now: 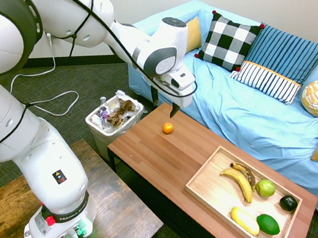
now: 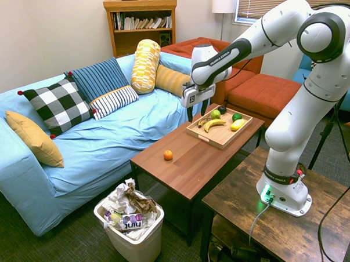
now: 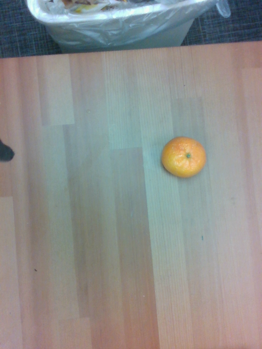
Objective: Put the tangerine in the tray
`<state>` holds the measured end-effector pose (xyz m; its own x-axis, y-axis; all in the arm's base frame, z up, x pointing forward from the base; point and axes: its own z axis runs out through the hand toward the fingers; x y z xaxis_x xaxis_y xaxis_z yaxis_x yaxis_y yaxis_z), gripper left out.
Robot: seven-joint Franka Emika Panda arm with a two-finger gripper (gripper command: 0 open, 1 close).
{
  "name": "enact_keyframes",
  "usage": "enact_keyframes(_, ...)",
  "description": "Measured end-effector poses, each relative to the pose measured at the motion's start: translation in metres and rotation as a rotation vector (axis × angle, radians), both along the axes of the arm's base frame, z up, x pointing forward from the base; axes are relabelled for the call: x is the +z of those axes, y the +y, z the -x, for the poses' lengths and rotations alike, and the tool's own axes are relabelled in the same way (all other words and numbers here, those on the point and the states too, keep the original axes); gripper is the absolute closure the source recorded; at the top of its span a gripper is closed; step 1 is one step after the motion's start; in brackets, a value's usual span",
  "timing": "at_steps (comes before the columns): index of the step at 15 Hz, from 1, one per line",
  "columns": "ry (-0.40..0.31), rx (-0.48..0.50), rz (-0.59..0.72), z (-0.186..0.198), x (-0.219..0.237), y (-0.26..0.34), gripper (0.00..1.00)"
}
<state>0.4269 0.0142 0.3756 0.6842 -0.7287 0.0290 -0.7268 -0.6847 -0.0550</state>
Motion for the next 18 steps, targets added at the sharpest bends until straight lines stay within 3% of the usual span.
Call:
enact_keyframes(7, 0.006, 0.02, -0.002, -0.03, -0.028, 0.013, 0.0)
enact_keyframes(18, 0.074, 0.007, 0.016, -0.114, -0.184, 0.052, 0.0)
